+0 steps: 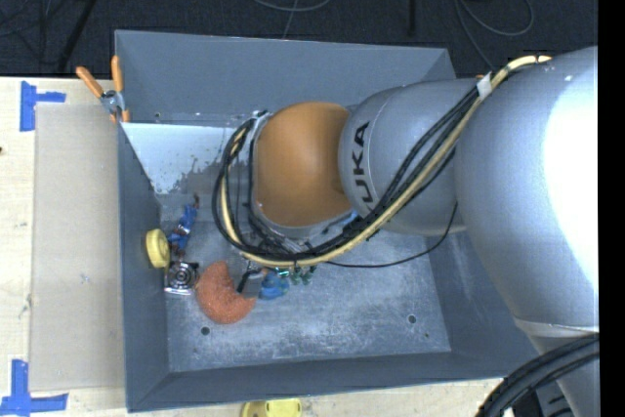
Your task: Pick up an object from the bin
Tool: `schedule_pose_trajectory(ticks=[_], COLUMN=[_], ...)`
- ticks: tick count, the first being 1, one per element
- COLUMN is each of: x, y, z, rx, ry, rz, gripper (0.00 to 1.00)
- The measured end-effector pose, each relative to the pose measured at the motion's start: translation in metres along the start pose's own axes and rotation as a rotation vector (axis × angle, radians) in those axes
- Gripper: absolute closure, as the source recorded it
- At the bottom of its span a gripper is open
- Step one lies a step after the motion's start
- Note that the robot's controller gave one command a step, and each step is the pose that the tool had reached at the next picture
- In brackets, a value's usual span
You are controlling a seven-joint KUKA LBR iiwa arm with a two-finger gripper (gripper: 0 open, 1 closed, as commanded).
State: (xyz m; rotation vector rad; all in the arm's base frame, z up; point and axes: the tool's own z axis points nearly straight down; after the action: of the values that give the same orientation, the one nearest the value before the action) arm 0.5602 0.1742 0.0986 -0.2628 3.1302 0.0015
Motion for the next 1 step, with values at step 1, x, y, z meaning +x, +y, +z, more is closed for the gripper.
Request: schedule_pose_trajectory(ticks=[1], x=[0.0001], y=[-0.0001], z=[0.0001], rx=[0.000], ry=[0.000], rz=[0.001], gripper=[0.00])
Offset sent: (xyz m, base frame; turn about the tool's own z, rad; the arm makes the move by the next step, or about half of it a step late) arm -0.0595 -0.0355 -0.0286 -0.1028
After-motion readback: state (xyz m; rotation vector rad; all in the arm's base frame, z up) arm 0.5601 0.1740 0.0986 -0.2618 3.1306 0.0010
